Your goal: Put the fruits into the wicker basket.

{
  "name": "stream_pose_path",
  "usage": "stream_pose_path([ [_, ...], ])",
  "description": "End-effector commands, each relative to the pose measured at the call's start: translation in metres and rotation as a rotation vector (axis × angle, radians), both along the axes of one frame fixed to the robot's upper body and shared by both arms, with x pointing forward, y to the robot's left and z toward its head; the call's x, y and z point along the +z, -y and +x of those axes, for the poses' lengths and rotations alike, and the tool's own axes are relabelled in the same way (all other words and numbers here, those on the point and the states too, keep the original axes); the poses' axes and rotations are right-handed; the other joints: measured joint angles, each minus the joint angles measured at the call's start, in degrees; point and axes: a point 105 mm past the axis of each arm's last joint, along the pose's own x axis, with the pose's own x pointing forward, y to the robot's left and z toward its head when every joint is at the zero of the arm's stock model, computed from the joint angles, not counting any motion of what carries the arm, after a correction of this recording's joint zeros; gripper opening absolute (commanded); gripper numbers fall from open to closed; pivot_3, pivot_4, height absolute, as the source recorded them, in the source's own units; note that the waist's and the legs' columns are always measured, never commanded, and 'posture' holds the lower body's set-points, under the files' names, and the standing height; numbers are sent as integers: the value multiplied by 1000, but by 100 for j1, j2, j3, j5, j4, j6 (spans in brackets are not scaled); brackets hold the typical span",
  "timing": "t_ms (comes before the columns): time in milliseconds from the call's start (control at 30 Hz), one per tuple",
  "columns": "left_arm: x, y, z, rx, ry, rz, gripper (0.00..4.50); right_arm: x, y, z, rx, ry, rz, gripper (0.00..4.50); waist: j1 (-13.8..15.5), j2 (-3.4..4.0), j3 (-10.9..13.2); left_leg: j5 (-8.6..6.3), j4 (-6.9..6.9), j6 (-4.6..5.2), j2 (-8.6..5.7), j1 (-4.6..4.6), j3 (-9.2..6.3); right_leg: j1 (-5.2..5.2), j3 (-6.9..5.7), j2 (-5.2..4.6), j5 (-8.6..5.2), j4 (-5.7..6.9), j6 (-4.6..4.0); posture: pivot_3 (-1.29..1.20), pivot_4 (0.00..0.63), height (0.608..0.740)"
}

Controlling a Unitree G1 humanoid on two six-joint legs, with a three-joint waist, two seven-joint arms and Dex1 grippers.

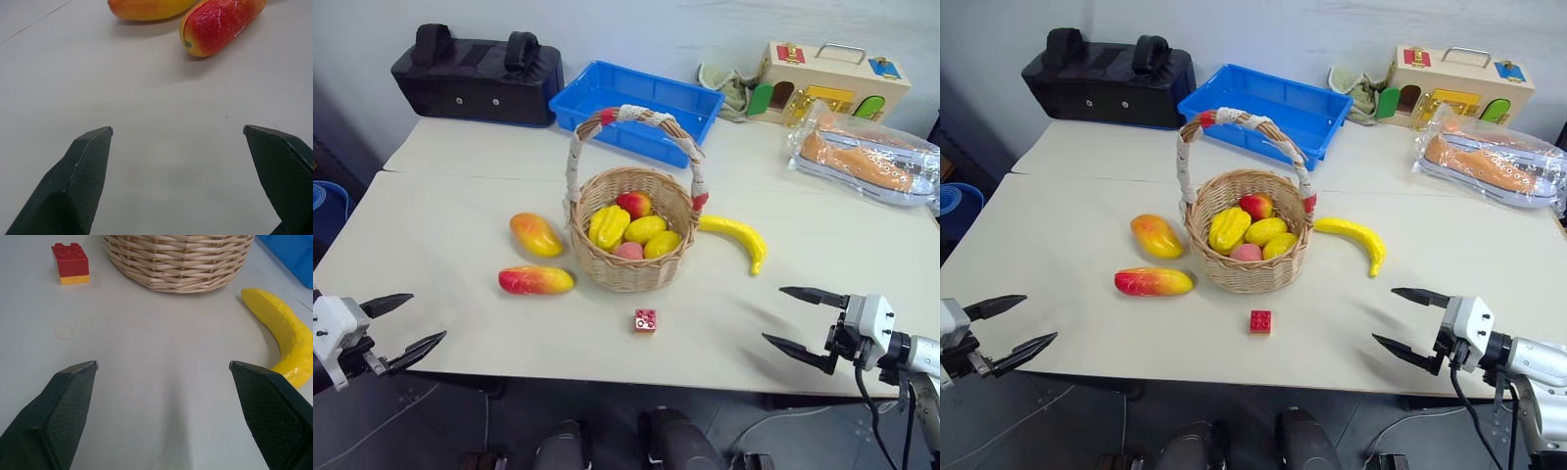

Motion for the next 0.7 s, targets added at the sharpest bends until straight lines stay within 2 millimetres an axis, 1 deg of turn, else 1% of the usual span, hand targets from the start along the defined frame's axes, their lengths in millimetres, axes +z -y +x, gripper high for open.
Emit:
stream_pose_path([
  [33,6,2,-1,-11,40,7,4500,7,2,0,0,28,13,4480,4,0,0,0,0,0,0,0,0,0,0,0,0,0,0,0,150,740],
  [100,9,6,-1,-33,46,-30,4500,7,1,0,4,26,15,4480,6,0,0,1,2,1,0,0,0,0,0,0,0,2,0,0,150,740],
  [167,10,7,-1,-52,41,-27,4500,8,-1,1,4,27,18,4480,6,-1,0,1,3,1,0,0,0,0,0,0,0,3,0,0,150,740],
  [233,12,12,0,-86,29,-28,4500,12,-8,3,26,32,28,4480,4,0,0,2,3,1,0,0,0,1,0,-1,0,3,0,0,150,740],
  [267,13,24,-1,-141,9,-59,4500,19,-19,6,53,40,50,4480,-2,0,0,2,2,0,0,0,0,1,0,0,0,3,0,0,150,740],
  [333,15,51,-3,-255,-27,-88,4500,32,-55,5,174,18,83,4480,-23,1,1,2,2,-1,0,1,-1,0,0,0,0,6,0,0,150,740],
  [400,13,74,-7,-344,-65,-104,4500,36,-85,-1,285,-29,72,4480,-21,2,0,3,3,-2,1,2,-1,-1,3,-1,0,14,0,0,150,740],
  [467,11,95,-9,-416,-101,-135,4500,34,-109,0,343,-74,34,4480,-7,2,0,5,0,-7,2,2,-7,-2,-2,1,0,15,0,0,150,740],
  [500,10,103,-10,-442,-111,-146,4500,32,-117,3,355,-82,18,4480,-4,2,0,5,0,-9,2,3,-9,-2,-4,2,-1,14,-1,0,150,740],
  [567,7,116,-8,-473,-116,-167,4500,25,-127,13,337,-123,-22,4480,0,1,0,6,2,-10,1,-2,-9,-5,-4,2,-1,11,-2,0,150,740],
  [667,5,126,-6,-488,-114,-185,4500,12,-137,20,341,-200,-64,4480,20,1,0,10,6,-16,0,-9,-8,-6,-4,1,-1,6,-2,0,150,740],
  [700,4,128,-5,-489,-114,-186,4500,8,-140,23,351,-192,-84,4480,20,1,0,10,5,-17,0,-9,-7,-6,-4,0,-1,3,-2,0,150,740],
])
